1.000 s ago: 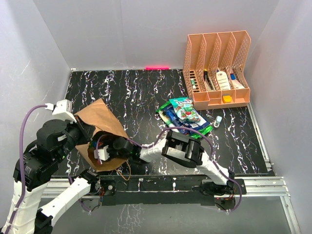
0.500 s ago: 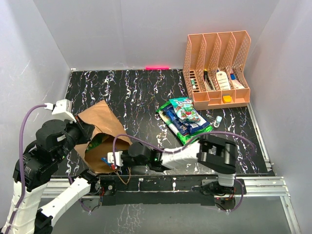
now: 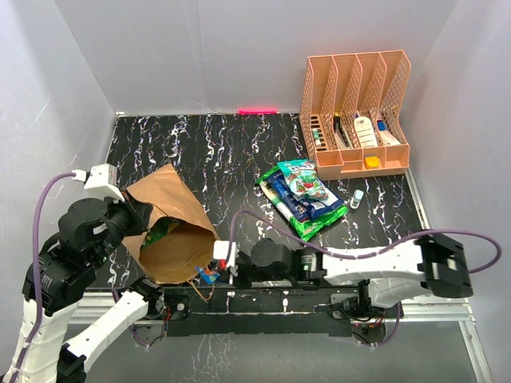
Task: Take the snacks out of the paper bag
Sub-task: Take out the snack from the paper bag, then place the snack at the center of the board.
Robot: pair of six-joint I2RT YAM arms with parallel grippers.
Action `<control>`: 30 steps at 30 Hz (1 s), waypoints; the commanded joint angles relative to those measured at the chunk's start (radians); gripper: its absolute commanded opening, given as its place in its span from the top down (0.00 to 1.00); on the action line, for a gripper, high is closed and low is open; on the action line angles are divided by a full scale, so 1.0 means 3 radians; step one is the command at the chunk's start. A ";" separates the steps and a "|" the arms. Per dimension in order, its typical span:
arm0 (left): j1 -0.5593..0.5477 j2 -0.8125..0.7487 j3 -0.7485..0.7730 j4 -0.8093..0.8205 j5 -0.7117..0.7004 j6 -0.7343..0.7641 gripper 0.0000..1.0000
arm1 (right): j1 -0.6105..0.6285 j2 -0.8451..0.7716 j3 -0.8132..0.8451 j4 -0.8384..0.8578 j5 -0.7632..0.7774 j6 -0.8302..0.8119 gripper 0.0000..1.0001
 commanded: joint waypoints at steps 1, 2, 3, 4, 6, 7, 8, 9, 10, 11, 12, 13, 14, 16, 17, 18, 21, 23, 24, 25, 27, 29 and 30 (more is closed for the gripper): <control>-0.0012 -0.0014 -0.0017 0.0093 -0.0073 0.0080 1.00 | -0.0028 -0.0517 -0.0121 -0.0136 0.0701 0.0596 0.84; -0.0012 -0.0014 -0.0017 0.0093 -0.0076 0.0085 1.00 | -0.0034 -0.0616 -0.0161 -0.0154 0.0859 0.0648 0.85; -0.0011 -0.0014 -0.0017 0.0093 -0.0086 0.0090 1.00 | -0.0041 -0.0714 -0.0196 -0.0176 0.1067 0.0741 0.85; -0.0011 -0.0014 -0.0012 0.0091 -0.0093 0.0095 1.00 | -0.0058 -0.0800 -0.0227 -0.0218 0.1306 0.0923 0.86; -0.0012 -0.0014 0.0002 0.0082 -0.0106 0.0101 1.00 | -0.0097 -0.0953 -0.0268 -0.0342 0.1858 0.1280 0.88; -0.0012 -0.0014 0.0003 0.0075 -0.0107 0.0103 1.00 | -0.0125 -0.1013 -0.0276 -0.0433 0.2115 0.1446 0.89; -0.0011 -0.0018 0.0004 0.0071 -0.0111 0.0108 1.00 | -0.0160 -0.1071 -0.0280 -0.0527 0.2312 0.1597 0.90; -0.0012 -0.0019 0.0006 0.0069 -0.0118 0.0109 1.00 | -0.0202 -0.1125 -0.0283 -0.0603 0.2469 0.1723 0.91; -0.0012 -0.0019 0.0006 0.0068 -0.0120 0.0109 1.00 | -0.0247 -0.1175 -0.0283 -0.0682 0.2621 0.1863 0.91; -0.0010 -0.0017 0.0007 0.0071 -0.0122 0.0109 1.00 | -0.0321 -0.1220 -0.0275 -0.0776 0.2721 0.2045 0.91; -0.0012 -0.0015 0.0008 0.0069 -0.0117 0.0109 1.00 | -0.0412 -0.1255 -0.0264 -0.0875 0.2767 0.2233 0.92; -0.0011 -0.0014 0.0006 0.0076 -0.0111 0.0109 1.00 | -0.0544 -0.1285 -0.0242 -0.0991 0.2769 0.2428 0.92; -0.0012 -0.0007 0.0006 0.0080 -0.0105 0.0109 1.00 | -0.0675 -0.1310 -0.0216 -0.1130 0.2743 0.2655 0.93; -0.0012 0.0005 0.0020 0.0088 -0.0097 0.0109 1.00 | -0.0991 -0.1344 -0.0165 -0.1445 0.2658 0.3144 0.93; -0.0008 0.0011 0.0030 0.0084 -0.0095 0.0109 1.00 | -0.1122 -0.1363 -0.0153 -0.1581 0.2618 0.3393 0.93; -0.0011 0.0016 0.0037 0.0079 -0.0094 0.0109 1.00 | -0.1251 -0.1387 -0.0153 -0.1686 0.2572 0.3582 0.93; -0.0012 0.0013 0.0042 0.0061 -0.0105 0.0109 1.00 | -0.1508 -0.1526 -0.0204 -0.1791 0.2549 0.3972 0.93; -0.0014 0.0007 0.0033 0.0063 -0.0109 0.0109 1.00 | -0.1679 -0.1607 -0.0255 -0.1827 0.2560 0.4232 0.93; -0.0012 0.0006 0.0030 0.0067 -0.0099 0.0109 1.00 | -0.1830 -0.1640 -0.0284 -0.1825 0.2525 0.4359 0.93; -0.0012 0.0009 0.0032 0.0066 -0.0088 0.0109 1.00 | -0.1941 -0.1665 -0.0310 -0.1828 0.2458 0.4523 0.93; -0.0012 0.0021 0.0051 0.0058 -0.0078 0.0109 1.00 | -0.2197 -0.1683 -0.0342 -0.1809 0.2320 0.4733 0.93; -0.0012 0.0031 0.0074 0.0045 -0.0082 0.0109 1.00 | -0.2452 -0.1648 -0.0347 -0.1783 0.2163 0.4856 0.93; -0.0012 0.0032 0.0082 0.0043 -0.0088 0.0110 1.00 | -0.2570 -0.1617 -0.0340 -0.1778 0.2068 0.4892 0.93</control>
